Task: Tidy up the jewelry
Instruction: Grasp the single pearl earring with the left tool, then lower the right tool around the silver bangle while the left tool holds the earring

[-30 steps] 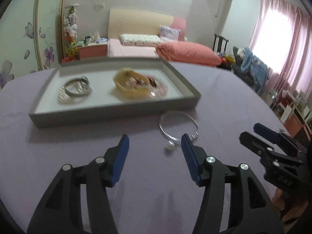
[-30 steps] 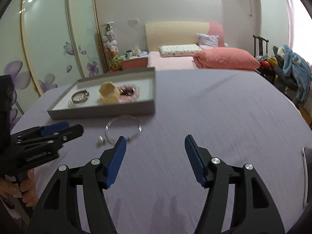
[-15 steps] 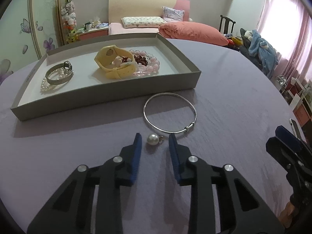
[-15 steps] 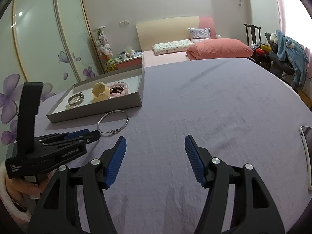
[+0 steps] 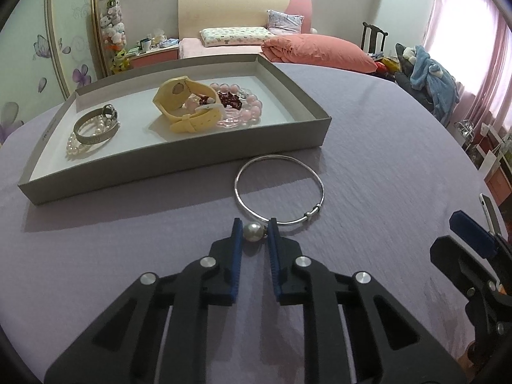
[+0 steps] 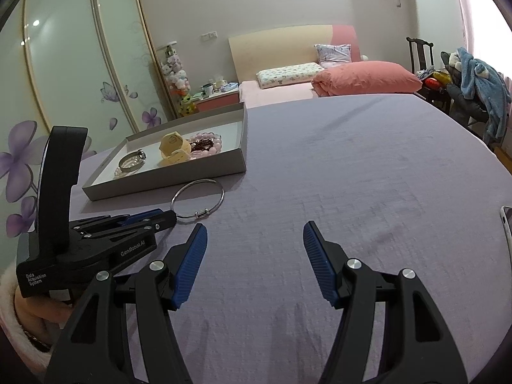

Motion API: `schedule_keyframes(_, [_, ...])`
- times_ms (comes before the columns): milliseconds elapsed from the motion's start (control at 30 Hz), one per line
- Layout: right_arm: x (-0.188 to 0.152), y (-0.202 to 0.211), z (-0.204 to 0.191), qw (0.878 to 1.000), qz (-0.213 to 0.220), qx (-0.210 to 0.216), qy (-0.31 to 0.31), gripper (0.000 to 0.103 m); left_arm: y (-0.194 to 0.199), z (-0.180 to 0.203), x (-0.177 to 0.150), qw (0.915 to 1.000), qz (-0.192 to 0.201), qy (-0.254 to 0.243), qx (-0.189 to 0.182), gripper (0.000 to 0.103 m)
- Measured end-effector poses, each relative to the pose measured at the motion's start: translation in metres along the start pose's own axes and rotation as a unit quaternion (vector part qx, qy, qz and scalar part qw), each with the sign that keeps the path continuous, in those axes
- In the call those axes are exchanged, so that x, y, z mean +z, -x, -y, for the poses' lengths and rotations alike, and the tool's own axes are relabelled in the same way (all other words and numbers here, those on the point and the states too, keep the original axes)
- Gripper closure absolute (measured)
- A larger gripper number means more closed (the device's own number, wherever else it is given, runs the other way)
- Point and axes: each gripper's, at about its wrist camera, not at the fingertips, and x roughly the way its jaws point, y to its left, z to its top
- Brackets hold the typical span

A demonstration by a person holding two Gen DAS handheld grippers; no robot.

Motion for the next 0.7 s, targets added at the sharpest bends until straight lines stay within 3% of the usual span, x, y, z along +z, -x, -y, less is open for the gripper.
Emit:
schedule_keyframes(267, [0.0,-0.002,-0.008,1.0,-0.004,0.007,0.006,0.04,0.016,-0.041,-0.007,0.9993,0.012,0.033,0.009,0.087])
schedule_keyframes(700, [0.003,-0.028,-0.04,0.998,-0.049,0.024,0.04,0.04,0.07,-0.168,-0.038,0.9879,0.048,0.123,0.082,0.087])
